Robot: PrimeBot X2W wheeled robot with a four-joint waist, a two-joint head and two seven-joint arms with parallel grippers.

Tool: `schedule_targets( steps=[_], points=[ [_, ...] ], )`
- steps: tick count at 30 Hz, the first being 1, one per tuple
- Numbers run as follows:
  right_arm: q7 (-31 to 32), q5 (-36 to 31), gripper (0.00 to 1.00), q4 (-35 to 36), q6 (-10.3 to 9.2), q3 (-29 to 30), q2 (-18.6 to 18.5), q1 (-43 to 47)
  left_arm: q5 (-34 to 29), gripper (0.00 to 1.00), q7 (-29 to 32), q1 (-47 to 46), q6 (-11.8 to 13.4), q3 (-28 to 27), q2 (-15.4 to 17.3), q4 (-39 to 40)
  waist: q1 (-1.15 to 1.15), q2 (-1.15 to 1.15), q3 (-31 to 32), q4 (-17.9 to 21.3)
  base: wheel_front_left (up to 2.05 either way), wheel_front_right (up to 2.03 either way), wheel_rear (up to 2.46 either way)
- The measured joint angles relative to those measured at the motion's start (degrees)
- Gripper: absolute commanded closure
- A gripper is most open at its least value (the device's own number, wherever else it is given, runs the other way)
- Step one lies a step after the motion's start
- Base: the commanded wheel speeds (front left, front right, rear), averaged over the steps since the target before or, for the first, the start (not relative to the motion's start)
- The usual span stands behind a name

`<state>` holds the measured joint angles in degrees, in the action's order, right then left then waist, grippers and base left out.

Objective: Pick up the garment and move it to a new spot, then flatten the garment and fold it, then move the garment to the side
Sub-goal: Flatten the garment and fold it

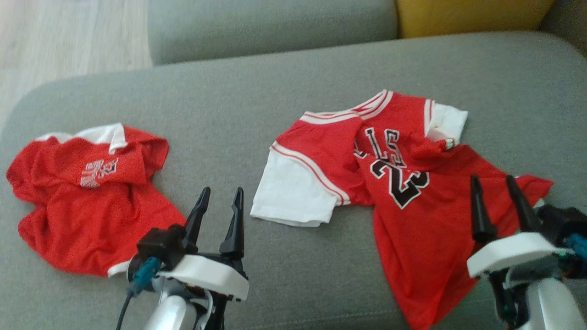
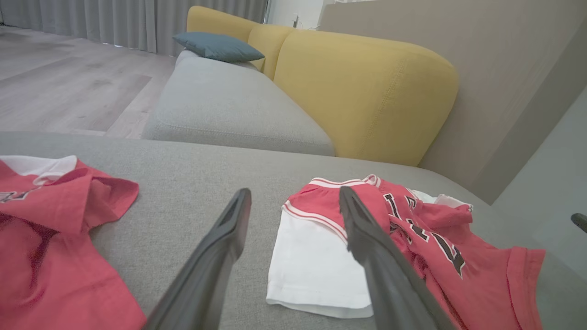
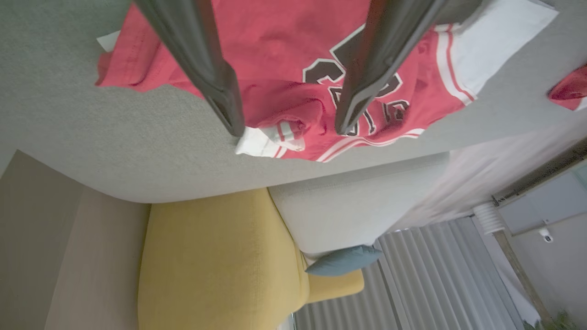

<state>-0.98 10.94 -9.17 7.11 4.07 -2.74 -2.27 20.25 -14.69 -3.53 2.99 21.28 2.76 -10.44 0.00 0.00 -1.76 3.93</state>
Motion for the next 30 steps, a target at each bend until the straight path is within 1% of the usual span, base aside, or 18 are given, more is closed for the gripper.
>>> schedule_targets(
  steps=[2,6,9,13,16,18,21,22,23,26,30],
  points=[
    [-0.5,-1.4,0.00,-2.2,0.00,1.4,0.1,-1.6,0.0,0.00,0.0,-0.4,-0.1,0.1,0.0,0.0,0.00,0.00,-1.3,-0.6,0.00,0.00,0.00],
    [-0.3,-3.5,0.00,-6.7,0.00,4.1,0.1,-8.1,-0.5,0.00,0.0,-1.8,-0.5,0.1,0.0,0.0,0.00,0.00,-4.4,-2.3,0.00,0.00,0.00],
    [1.9,-4.5,0.00,-11.1,0.00,5.7,0.1,-13.5,-0.5,0.00,0.0,-3.6,-0.8,0.1,0.0,0.0,0.00,0.00,-6.7,-3.6,0.00,0.00,0.00],
    [4.2,-5.1,0.00,-16.6,0.00,7.4,-0.1,-18.7,-0.6,0.00,0.0,-5.1,-1.0,0.2,0.0,0.0,0.00,0.00,-9.4,-5.6,0.00,0.00,0.00],
    [5.8,-6.6,0.00,-20.9,0.00,9.0,-1.5,-21.4,-0.6,0.00,0.0,-5.3,-1.0,0.2,0.0,0.0,0.00,0.00,-11.0,-7.0,0.00,0.00,0.00],
    [6.9,-7.7,0.00,-23.4,0.00,10.9,-1.9,-23.0,-0.6,0.00,0.0,-5.4,-1.0,0.2,0.0,0.0,0.00,0.00,-11.8,-7.8,0.00,0.00,0.00],
    [7.9,-8.1,0.00,-26.2,0.00,11.9,-2.0,-24.8,-0.6,0.00,0.0,-6.0,-1.0,0.3,0.0,0.0,0.00,0.00,-12.8,-8.6,0.00,0.00,0.00],
    [8.2,-8.1,0.09,-27.1,0.00,11.9,-2.0,-25.4,-0.6,0.00,0.0,-6.4,-1.0,0.3,0.0,0.0,0.00,0.00,-13.1,-8.8,0.00,0.00,0.00],
    [8.2,-8.0,1.00,-27.7,0.00,11.9,-1.9,-26.0,-0.6,0.00,0.0,-6.7,-1.0,0.2,0.0,0.1,0.00,0.00,-13.3,-8.9,0.00,0.00,0.00],
    [8.6,-7.8,1.00,-29.2,0.00,12.3,-2.4,-27.9,-0.6,0.00,0.0,-7.3,-1.0,0.3,0.0,0.1,0.00,0.00,-14.0,-9.0,0.00,0.00,0.00],
    [8.5,-7.4,1.00,-29.9,0.00,12.5,-4.9,-31.6,-0.5,0.00,0.0,-7.5,-1.0,0.4,0.0,0.4,0.00,0.00,-14.8,-9.0,0.00,0.00,0.00]
  ],
)
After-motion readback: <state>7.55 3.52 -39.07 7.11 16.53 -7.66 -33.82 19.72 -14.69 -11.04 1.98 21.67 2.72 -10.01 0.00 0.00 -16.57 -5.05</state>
